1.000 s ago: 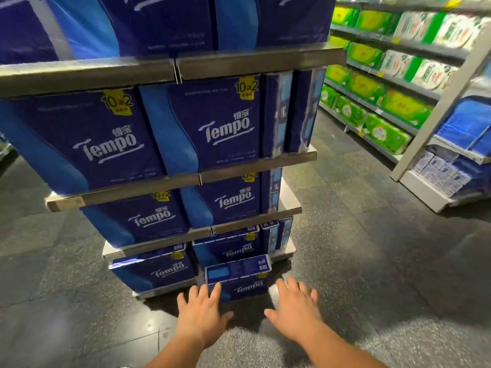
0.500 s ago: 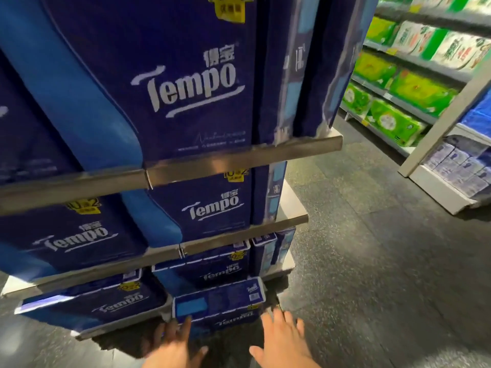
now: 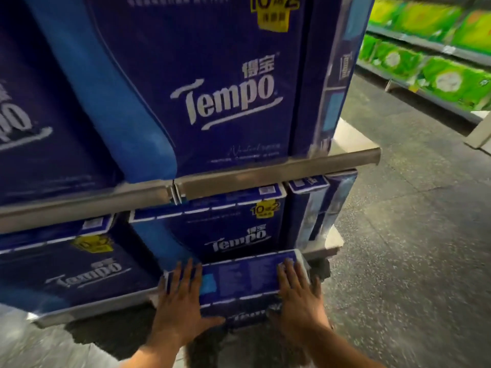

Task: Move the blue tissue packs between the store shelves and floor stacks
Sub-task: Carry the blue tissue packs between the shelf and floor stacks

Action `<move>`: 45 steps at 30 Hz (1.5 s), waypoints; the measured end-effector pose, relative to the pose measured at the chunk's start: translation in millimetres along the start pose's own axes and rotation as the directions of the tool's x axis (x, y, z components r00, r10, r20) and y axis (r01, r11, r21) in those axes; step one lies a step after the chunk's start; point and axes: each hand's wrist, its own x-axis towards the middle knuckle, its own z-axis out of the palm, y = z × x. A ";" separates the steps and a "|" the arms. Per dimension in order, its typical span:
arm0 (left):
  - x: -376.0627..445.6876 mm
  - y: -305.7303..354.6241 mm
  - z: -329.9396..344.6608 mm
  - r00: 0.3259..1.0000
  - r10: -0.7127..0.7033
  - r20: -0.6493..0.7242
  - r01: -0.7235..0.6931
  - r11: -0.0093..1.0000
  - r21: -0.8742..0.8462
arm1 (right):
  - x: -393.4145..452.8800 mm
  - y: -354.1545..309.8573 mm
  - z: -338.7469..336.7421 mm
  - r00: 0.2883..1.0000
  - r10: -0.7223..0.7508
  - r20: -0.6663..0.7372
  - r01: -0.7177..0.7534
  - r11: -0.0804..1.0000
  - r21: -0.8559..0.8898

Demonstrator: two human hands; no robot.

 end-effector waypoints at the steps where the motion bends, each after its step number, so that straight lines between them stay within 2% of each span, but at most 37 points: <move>1: 5.5 -0.6 9.5 1.000 -0.004 -0.010 0.004 1.000 -0.011 | 5.6 1.8 11.3 1.000 -0.003 -0.019 0.003 1.000 0.005; 5: 12.7 -6.5 16.1 1.000 -0.006 0.023 0.007 0.999 -0.044 | 20.8 0.3 20.2 0.999 0.001 -0.051 -0.004 0.998 -0.063; 10: 6.8 -14.4 17.7 1.000 0.031 0.007 -0.030 0.999 -0.022 | 46.1 6.0 -0.5 0.994 -0.102 -0.031 0.095 0.980 -0.176; 15: 15.8 -16.9 25.1 0.996 0.022 -0.088 -0.025 0.999 -0.039 | 64.3 10.2 6.7 0.990 -0.129 -0.052 0.123 0.988 -0.098; 24: 10.2 -18.7 29.0 0.999 0.019 -0.046 -0.021 0.999 -0.045 | 53.2 10.9 15.3 0.989 -0.119 -0.089 0.110 0.988 -0.107; 31: -5.1 -21.7 13.5 0.998 0.007 -0.058 -0.011 0.998 -0.067 | 31.3 -1.7 -6.4 0.990 -0.105 -0.098 0.096 0.991 -0.093; 34: -33.6 -20.4 -33.1 0.988 0.051 -0.143 -0.059 0.997 -0.053 | -6.1 -7.5 -44.3 0.989 -0.098 -0.114 0.088 0.992 -0.092; 39: -97.3 -20.2 -161.2 0.996 0.050 -0.075 -0.054 0.997 -0.051 | -87.5 -42.1 -153.1 0.992 -0.080 -0.096 0.074 0.995 -0.069; 45: -187.9 -26.2 -329.3 0.994 0.056 -0.090 -0.062 0.995 -0.073 | -203.0 -100.7 -309.6 0.991 -0.041 -0.131 0.030 0.995 -0.091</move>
